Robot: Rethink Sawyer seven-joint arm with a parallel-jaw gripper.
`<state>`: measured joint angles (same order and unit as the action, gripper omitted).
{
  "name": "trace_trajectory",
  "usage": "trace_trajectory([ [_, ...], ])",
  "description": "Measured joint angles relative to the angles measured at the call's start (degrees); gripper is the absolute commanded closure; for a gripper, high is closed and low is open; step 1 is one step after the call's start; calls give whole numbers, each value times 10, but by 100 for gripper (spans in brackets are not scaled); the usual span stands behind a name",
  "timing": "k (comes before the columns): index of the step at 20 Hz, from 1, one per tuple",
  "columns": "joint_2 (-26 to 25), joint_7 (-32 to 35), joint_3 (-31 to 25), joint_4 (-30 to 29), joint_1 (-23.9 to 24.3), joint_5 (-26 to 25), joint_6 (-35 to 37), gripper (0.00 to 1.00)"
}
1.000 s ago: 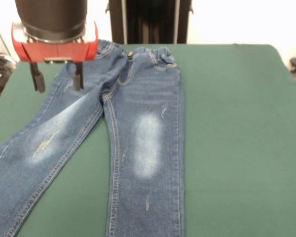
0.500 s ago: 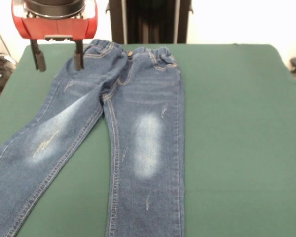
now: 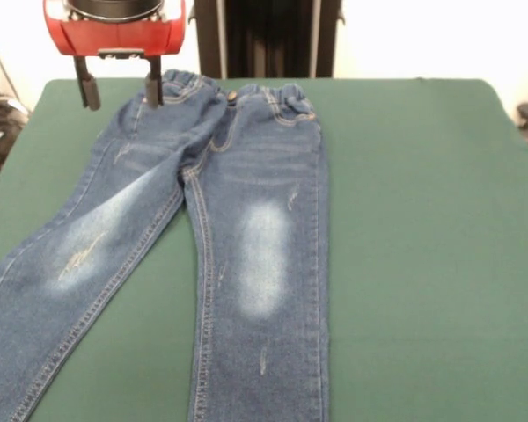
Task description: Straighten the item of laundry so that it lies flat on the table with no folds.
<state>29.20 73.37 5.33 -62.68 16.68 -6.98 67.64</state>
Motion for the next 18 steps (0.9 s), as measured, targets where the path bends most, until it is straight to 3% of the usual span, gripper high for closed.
trace_trajectory([
  [6,17,2,6,-36,-11,13,-8,0],
  [18,42,44,18,-56,-53,43,-8,0],
])
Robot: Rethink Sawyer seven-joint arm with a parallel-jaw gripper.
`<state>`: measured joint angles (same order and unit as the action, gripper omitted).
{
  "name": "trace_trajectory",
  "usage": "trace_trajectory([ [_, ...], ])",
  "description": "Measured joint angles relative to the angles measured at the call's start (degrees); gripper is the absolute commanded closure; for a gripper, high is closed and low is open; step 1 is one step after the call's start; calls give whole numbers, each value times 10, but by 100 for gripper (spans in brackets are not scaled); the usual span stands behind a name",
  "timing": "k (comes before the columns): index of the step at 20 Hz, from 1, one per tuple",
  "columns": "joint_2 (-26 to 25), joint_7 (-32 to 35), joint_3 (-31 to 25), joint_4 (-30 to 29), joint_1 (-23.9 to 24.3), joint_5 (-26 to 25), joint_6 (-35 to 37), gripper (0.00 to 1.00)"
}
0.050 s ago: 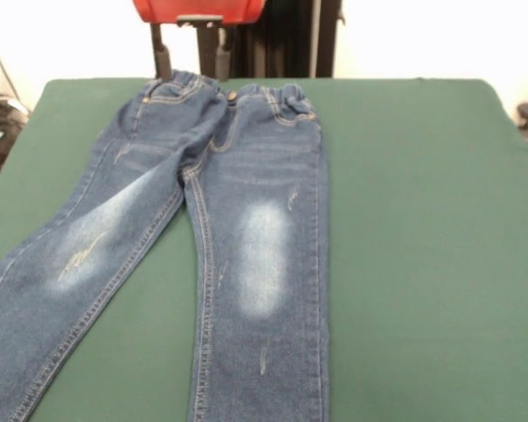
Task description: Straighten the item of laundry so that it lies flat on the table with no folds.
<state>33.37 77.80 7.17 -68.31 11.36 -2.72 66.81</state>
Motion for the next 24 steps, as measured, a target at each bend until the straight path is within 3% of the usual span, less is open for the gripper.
trace_trajectory([
  [14,21,24,1,-14,-17,28,-4,0],
  [24,16,26,2,-32,-22,31,-80,0],
])
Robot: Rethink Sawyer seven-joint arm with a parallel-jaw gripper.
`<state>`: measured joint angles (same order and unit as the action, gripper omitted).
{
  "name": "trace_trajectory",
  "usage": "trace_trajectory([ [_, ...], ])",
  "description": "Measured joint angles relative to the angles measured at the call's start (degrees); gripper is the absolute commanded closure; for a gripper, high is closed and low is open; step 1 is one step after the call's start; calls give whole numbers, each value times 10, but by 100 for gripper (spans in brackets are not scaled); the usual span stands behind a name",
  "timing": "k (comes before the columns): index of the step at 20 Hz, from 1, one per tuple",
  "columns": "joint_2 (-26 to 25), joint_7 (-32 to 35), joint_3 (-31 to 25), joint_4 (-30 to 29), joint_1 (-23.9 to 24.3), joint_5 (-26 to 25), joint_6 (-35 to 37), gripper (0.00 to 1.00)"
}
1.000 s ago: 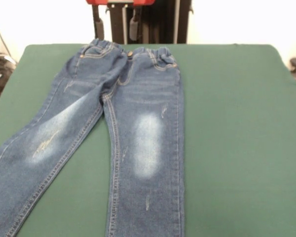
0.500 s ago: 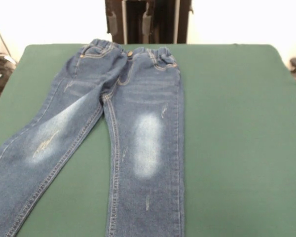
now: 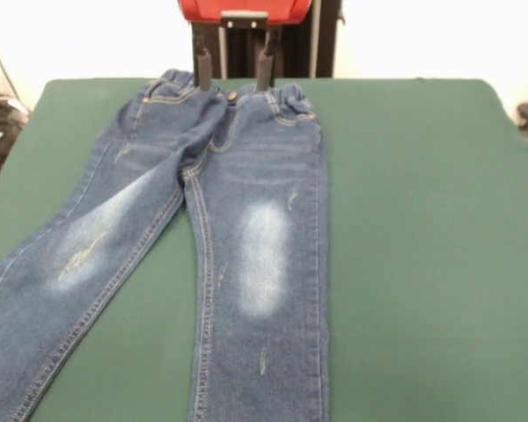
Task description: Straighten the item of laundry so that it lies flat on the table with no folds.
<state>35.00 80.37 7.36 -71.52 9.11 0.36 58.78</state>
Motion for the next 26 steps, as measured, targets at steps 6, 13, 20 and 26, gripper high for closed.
trace_trajectory([
  [6,-2,21,11,-3,-15,1,-27,0],
  [13,-2,86,17,-3,-38,23,-27,0],
  [20,-3,124,17,-5,-40,57,-27,0],
  [26,-4,125,17,-14,-38,75,-27,0],
])
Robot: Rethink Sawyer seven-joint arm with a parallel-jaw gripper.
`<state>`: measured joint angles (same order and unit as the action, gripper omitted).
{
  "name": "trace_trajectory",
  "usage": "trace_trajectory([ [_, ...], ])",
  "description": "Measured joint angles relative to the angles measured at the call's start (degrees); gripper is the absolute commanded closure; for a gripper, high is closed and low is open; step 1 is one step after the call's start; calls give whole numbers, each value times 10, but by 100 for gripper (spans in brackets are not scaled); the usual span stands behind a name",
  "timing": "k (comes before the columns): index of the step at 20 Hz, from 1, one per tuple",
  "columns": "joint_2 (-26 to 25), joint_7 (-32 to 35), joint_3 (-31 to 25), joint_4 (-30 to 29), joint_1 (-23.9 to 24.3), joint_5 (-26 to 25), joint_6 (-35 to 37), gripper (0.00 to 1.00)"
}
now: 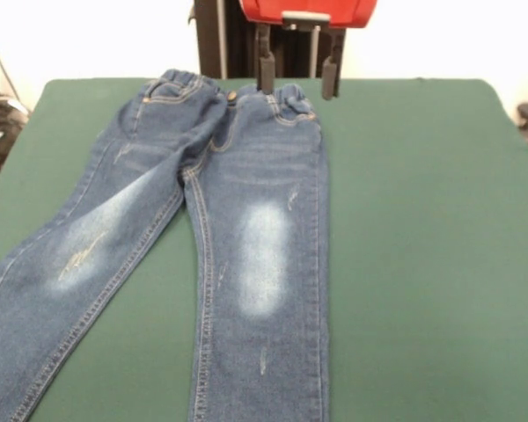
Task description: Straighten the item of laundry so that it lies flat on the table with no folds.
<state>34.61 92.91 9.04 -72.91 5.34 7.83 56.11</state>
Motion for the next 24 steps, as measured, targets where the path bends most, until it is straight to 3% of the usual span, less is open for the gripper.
trace_trajectory([
  [14,-30,0,-1,-19,10,4,12,0],
  [24,-55,0,-1,-19,10,3,64,0],
])
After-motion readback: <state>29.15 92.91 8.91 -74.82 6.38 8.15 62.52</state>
